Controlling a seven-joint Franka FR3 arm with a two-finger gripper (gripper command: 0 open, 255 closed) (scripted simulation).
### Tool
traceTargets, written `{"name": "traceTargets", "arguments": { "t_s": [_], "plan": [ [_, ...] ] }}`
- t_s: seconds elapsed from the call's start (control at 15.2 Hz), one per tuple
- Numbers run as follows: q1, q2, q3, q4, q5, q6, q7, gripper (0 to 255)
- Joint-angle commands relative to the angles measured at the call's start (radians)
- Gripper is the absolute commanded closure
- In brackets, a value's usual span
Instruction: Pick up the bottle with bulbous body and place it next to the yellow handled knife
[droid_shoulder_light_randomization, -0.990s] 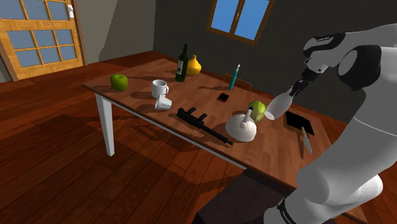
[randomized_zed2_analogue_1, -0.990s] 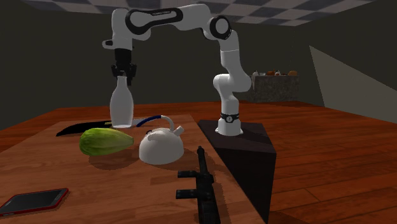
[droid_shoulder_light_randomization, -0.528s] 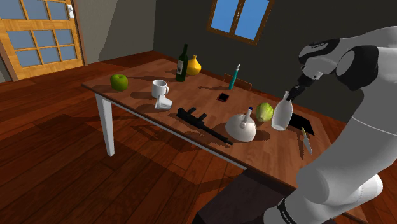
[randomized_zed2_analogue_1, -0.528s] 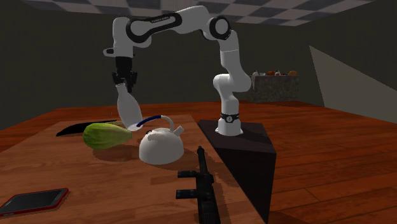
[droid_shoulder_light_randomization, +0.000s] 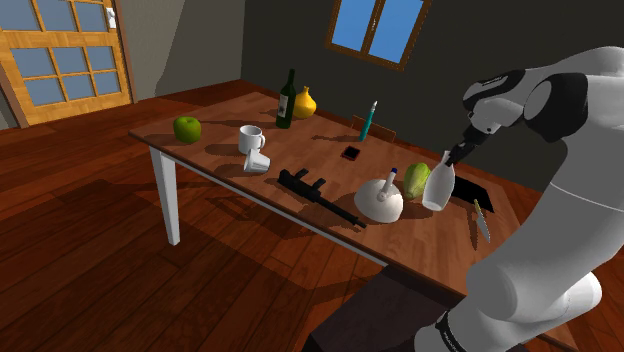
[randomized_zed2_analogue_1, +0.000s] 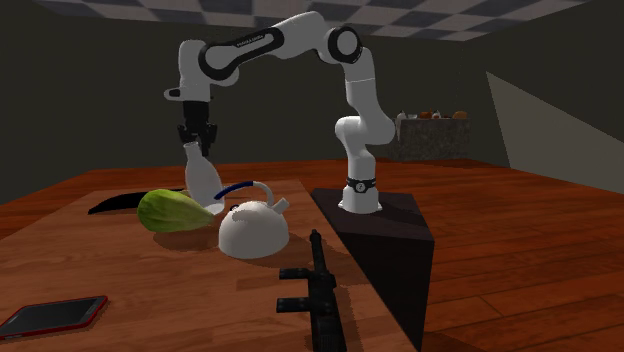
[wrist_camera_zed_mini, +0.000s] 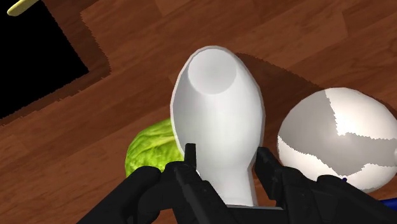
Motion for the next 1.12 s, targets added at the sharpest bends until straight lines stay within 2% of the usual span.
{"name": "traceTargets", "arguments": {
  "t_s": [0.0,0.26,0.33,0.66,0.92,1.06],
  "plan": [
    [0.0,0.001,0.001,-0.002,0.001,0.004,-0.001,255],
    [0.0,0.001,0.001,-0.002,0.001,0.004,-0.001,255],
    [0.0,0.001,0.001,-0.002,0.001,0.004,-0.001,0],
    [0.0,0.001,0.001,-0.002,0.001,0.004,-0.001,0],
    [-0.001,-0.038,-0.011,0.078,-0.031,-0.108,0.02,0],
    [-0.001,-0.038,-0.011,0.078,-0.031,-0.108,0.021,0]
  ]
}}
